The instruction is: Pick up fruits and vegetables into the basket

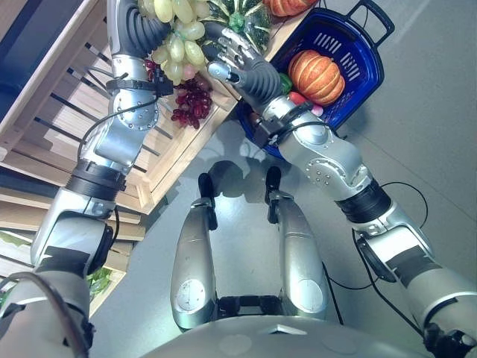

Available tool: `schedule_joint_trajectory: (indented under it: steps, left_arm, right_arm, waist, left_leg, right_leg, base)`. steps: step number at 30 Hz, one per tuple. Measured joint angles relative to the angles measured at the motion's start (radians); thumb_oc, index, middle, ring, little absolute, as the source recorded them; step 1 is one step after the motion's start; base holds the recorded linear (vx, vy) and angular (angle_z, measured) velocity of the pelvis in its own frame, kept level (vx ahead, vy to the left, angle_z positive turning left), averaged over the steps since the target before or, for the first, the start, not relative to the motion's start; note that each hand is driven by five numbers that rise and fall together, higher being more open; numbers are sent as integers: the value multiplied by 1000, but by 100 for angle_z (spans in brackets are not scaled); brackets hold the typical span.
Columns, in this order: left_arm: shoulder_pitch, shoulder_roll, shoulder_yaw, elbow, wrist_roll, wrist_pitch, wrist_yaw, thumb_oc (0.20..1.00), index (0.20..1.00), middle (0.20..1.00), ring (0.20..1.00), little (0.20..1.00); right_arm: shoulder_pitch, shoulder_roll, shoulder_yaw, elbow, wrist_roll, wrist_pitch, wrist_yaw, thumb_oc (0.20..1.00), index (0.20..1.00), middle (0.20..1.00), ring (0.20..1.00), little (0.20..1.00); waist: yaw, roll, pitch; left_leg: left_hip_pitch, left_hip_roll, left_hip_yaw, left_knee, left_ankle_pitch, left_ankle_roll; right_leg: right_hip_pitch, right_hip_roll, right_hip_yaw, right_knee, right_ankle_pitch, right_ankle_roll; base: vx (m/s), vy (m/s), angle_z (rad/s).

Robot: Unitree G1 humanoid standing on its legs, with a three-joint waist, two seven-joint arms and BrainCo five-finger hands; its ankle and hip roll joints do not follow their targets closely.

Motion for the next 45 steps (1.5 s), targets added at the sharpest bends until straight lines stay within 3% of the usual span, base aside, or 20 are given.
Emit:
schedule_joint_trajectory:
  steps: [17,35,45]
  left_arm:
    - [0,-21,1,-45,17,-22,86,200,200,200,200,200]
    - [0,-81,-2,-107,5,-16,-73,200,200,200,200,200]
    - [0,-85,-41,-108,-19,23,-135,200,200,200,200,200]
  right_arm:
    - [6,25,-3,58,23,-67,-66,1000,1000,1000,1000,1000]
    - [5,30,34,57,88,6,28,1000,1000,1000,1000,1000]
    - [9,29,54,57,109,46,30,1000,1000,1000,1000,1000]
  waist:
    - [-4,0,0]
    - [10,1,0]
    - [22,1,0]
  left_leg:
    - [26,-2,11,-15,0,0]
    - [36,-2,10,-27,3,-3]
    - [43,-2,6,-28,4,-4]
  right_leg:
    - [14,0,9,-4,0,0]
    - [18,1,6,-2,3,-4]
    - [34,1,1,-16,0,1]
  base:
    - [-2,2,-1]
    - [0,0,0]
    - [0,-1,0]
